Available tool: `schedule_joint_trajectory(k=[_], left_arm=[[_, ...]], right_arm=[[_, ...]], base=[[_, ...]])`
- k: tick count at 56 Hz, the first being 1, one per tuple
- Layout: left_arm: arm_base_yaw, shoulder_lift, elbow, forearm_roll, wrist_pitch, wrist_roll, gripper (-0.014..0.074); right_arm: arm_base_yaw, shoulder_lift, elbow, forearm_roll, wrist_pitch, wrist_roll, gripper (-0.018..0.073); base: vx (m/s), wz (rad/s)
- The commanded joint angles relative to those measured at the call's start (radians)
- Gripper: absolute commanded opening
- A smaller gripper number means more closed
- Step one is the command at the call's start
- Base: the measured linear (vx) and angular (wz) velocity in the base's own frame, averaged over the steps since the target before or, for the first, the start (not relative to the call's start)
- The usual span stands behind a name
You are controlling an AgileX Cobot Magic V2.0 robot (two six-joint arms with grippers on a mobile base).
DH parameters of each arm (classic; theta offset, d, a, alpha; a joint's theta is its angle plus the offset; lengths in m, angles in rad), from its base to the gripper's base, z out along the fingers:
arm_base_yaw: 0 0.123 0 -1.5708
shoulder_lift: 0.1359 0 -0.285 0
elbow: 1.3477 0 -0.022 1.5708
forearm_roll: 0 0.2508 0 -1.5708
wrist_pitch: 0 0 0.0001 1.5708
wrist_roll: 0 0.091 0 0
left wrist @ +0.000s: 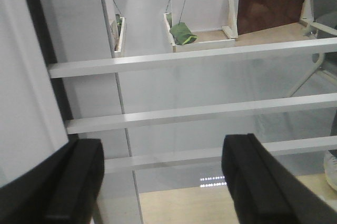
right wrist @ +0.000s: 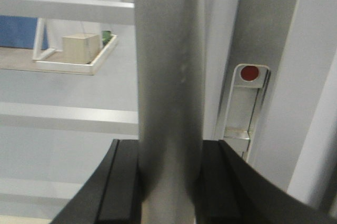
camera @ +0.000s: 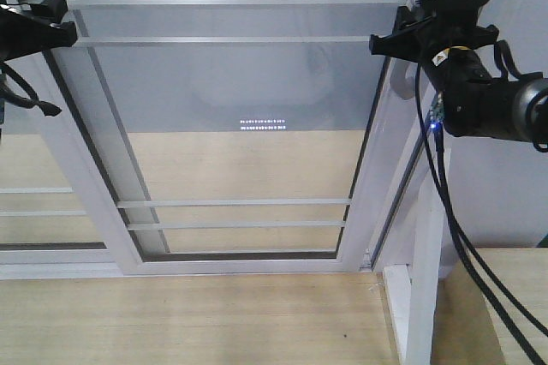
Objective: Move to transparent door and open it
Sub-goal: 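Pull the handle with the right gripper, sliding the door open partway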
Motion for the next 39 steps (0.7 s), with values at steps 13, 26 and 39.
schedule_joint_trajectory(k=[13,26,39], left_arm=[[-0.005,-0.034,-0.037,-0.006,-0.075,-0.010,0.0573],[-0.005,-0.034,-0.037,-0.006,-0.075,-0.010,0.0573],[-0.005,-0.034,-0.037,-0.006,-0.075,-0.010,0.0573]], right_arm=[[0.167,-0.063,-0.027,-0.175,-0.075,-0.007,-0.0001],[0.246,-0.063,-0.027,-0.175,-0.076,-0.008,-0.0001],[0.306,-0.063,-0.027,-0.175,-0.076,0.004,-0.0001]], base=[[0.00,0.00],[0.00,0.01],[0.00,0.01]])
